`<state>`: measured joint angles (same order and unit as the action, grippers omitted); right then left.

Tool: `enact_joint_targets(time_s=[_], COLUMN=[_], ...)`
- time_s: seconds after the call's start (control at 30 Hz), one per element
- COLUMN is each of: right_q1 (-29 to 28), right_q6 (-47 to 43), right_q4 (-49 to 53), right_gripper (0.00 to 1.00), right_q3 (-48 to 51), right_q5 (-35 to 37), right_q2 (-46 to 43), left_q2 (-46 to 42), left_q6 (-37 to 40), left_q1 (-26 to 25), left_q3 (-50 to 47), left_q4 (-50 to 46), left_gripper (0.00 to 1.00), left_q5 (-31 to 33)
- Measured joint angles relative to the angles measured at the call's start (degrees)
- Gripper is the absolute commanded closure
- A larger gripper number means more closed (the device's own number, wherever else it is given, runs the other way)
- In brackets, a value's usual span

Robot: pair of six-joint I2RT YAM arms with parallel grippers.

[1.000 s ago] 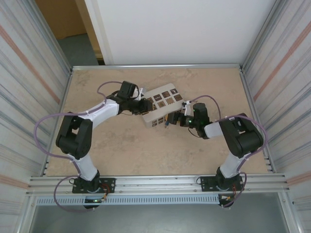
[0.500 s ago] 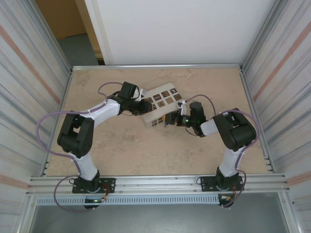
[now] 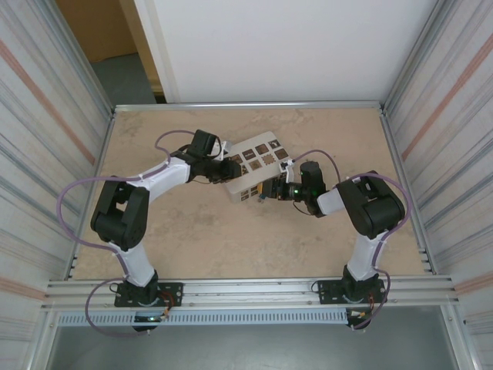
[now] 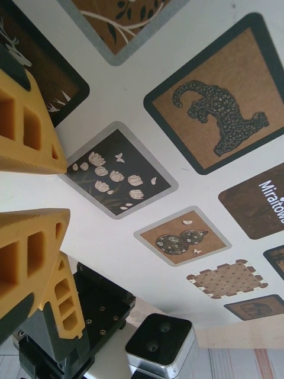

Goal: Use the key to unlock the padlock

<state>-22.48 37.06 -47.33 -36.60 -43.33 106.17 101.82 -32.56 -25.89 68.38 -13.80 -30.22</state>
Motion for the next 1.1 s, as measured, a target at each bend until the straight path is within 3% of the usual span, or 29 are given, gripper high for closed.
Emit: enact_joint_targets(time_s=[0.5, 1.1], right_q1=[0.57, 1.88], right_q6=[-2.21, -3.17], right_q4=[1.14, 2.86], right_gripper=[0.69, 0.97], right_q3=[0.26, 1.53], right_q5=[0.26, 1.68], right_q2=[-0.11, -1.57], left_q2=[0.00, 0.00], left_q6=[0.00, 0.00], left_q1=[0.00, 0.00], left_q3=[0.00, 0.00], left_q4=[-0.04, -0.02], left_gripper=[0.78, 0.78], left_q5=[0.24, 0.26])
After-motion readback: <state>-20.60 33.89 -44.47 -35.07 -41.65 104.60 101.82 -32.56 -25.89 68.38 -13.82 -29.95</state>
